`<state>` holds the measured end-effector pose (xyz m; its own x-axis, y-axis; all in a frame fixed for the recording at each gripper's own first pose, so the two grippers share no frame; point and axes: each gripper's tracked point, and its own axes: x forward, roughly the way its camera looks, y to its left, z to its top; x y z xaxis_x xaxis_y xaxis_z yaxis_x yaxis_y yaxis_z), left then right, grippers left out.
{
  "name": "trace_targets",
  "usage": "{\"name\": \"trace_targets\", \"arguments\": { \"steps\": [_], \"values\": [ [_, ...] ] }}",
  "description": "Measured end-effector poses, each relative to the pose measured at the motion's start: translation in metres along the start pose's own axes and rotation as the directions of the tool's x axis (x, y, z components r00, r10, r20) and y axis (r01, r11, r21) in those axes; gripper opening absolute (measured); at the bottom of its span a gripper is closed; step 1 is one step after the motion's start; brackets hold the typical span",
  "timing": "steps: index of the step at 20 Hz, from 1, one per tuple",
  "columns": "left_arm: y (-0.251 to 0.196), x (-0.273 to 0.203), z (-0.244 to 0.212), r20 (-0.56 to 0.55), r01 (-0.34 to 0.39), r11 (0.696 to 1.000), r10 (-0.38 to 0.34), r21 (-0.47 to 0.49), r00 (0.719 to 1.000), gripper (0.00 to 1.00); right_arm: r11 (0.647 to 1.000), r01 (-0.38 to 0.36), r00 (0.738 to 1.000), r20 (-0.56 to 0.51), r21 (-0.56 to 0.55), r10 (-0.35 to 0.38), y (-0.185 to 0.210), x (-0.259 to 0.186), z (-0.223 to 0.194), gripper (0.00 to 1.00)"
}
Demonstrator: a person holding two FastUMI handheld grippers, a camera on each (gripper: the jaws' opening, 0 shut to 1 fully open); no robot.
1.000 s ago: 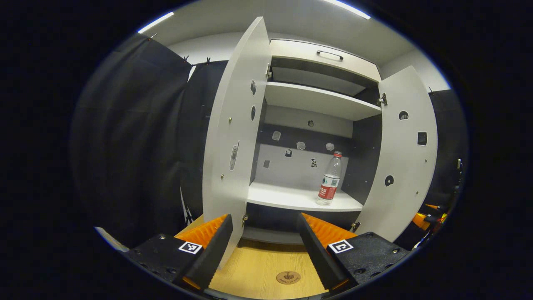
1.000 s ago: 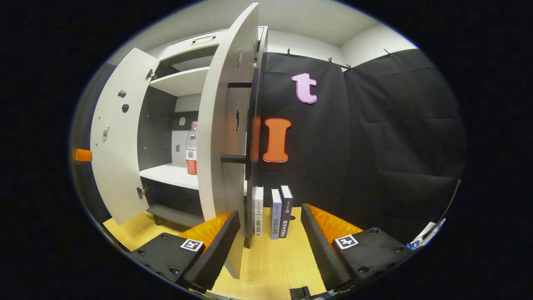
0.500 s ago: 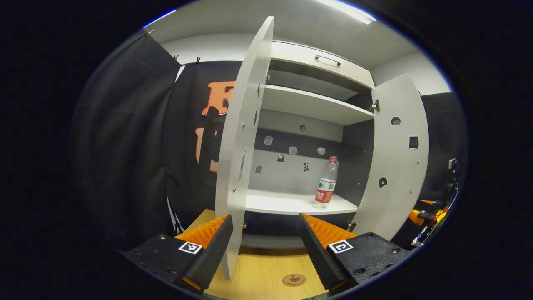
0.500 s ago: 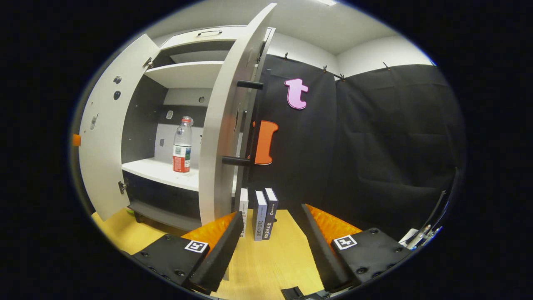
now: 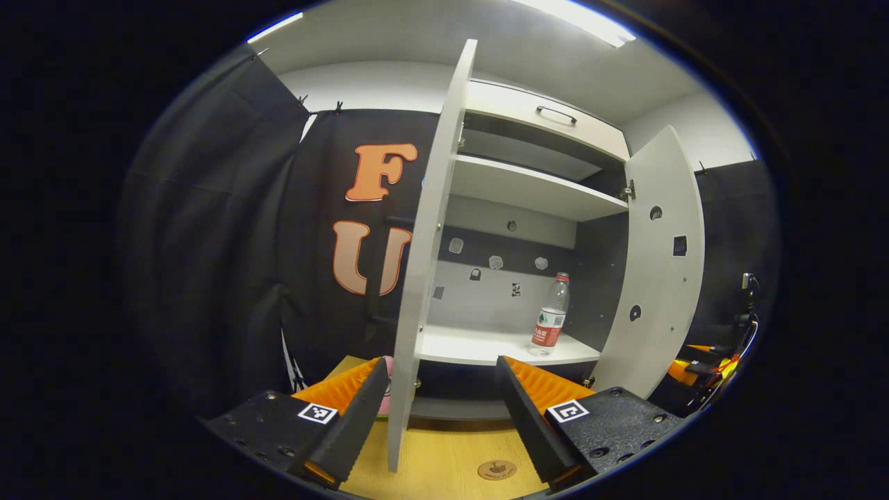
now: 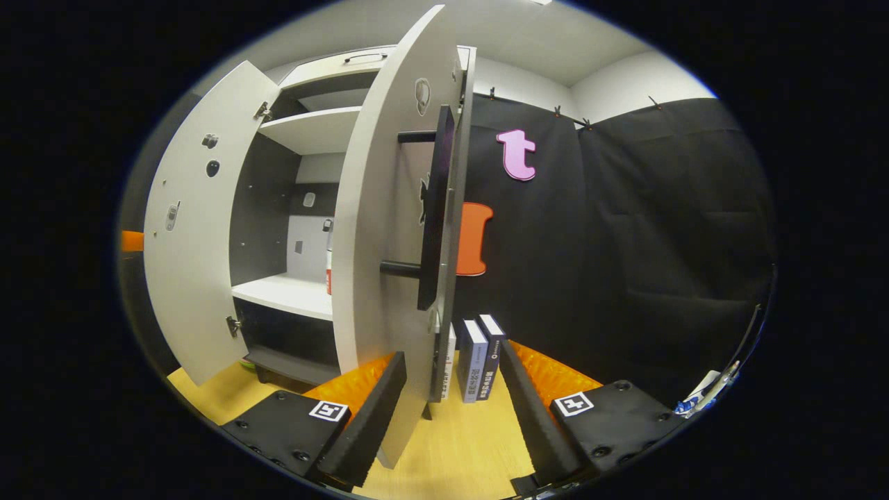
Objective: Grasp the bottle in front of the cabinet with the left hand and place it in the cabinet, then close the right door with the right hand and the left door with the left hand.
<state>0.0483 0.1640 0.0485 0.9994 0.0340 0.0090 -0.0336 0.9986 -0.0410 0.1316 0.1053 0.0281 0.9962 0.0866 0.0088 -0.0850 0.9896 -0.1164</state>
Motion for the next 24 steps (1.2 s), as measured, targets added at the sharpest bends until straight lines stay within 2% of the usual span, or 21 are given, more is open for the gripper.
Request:
{"name": "trace_targets", "arguments": {
  "steps": [5,12,15,17,18,24],
  "values": [
    [0.032,-0.013,-0.006,-0.008,-0.069,0.997,0.069,-0.043,0.998,0.94,0.998,-0.063,0.998,-0.005,-0.022,0.063,0.034,0.014,0.001,0.92],
    [0.067,-0.025,-0.006,-0.013,-0.158,0.987,0.158,-0.011,0.987,0.94,0.992,-0.122,0.993,-0.008,-0.022,0.122,0.073,0.05,-0.002,0.92],
    [0.077,-0.023,-0.007,-0.013,-0.172,0.985,0.171,-0.035,0.985,0.95,0.988,-0.155,0.987,0.028,-0.024,0.156,0.094,0.08,0.004,0.94],
    [0.082,-0.022,-0.006,-0.016,-0.181,0.983,0.181,-0.041,0.983,0.95,0.987,-0.155,0.987,0.038,-0.037,0.156,0.102,0.106,0.007,0.87],
    [0.084,-0.022,-0.005,-0.014,-0.186,0.982,0.185,-0.043,0.983,0.95,0.986,-0.158,0.986,0.036,-0.043,0.16,0.104,0.114,0.009,0.94],
    [0.094,-0.015,-0.001,-0.002,-0.214,0.976,0.214,-0.027,0.977,0.94,0.984,-0.166,0.985,0.045,-0.065,0.169,0.121,0.132,0.011,0.94]
  ]
}}
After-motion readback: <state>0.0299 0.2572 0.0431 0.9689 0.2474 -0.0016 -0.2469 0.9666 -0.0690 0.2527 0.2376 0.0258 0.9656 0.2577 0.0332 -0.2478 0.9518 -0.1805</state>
